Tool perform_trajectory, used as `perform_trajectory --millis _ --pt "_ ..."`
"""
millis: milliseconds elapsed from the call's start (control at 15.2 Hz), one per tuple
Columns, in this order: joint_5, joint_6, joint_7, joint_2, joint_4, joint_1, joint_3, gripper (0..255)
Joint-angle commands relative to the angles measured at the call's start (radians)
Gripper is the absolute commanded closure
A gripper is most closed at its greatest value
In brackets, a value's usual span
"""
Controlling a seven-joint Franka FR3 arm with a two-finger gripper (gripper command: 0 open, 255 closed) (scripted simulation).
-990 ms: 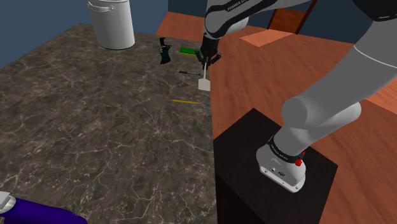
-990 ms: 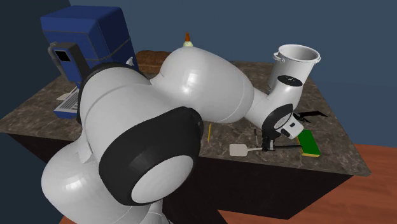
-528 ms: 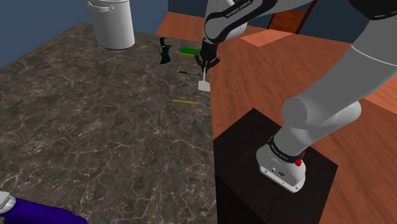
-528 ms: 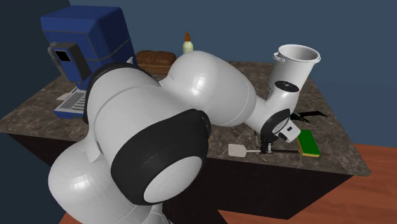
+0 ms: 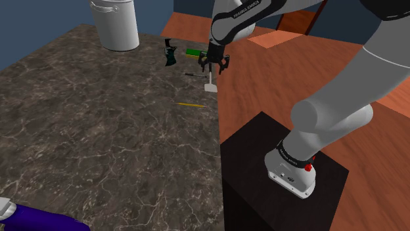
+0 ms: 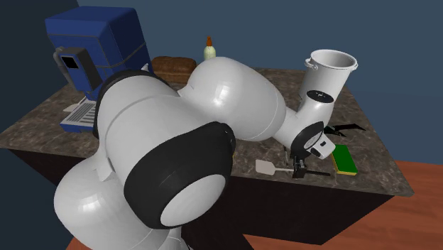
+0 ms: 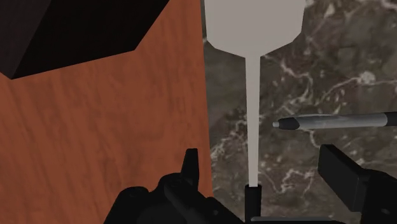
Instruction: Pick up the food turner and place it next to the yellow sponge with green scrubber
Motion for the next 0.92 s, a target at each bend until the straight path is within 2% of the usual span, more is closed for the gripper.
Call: perform_trajectory --millis 0,66,330,858 --pt "0.000 0.000 0.000 0.000 0.000 0.000 0.000 0" --pt "0.000 0.000 0.000 0.000 0.000 0.000 0.000 0" --pt "0.059 -0.125 -0.043 -0.087 0.050 0.002 -0.003 0" --pt "0.059 -0.125 -0.043 -0.087 0.050 0.003 -0.003 0"
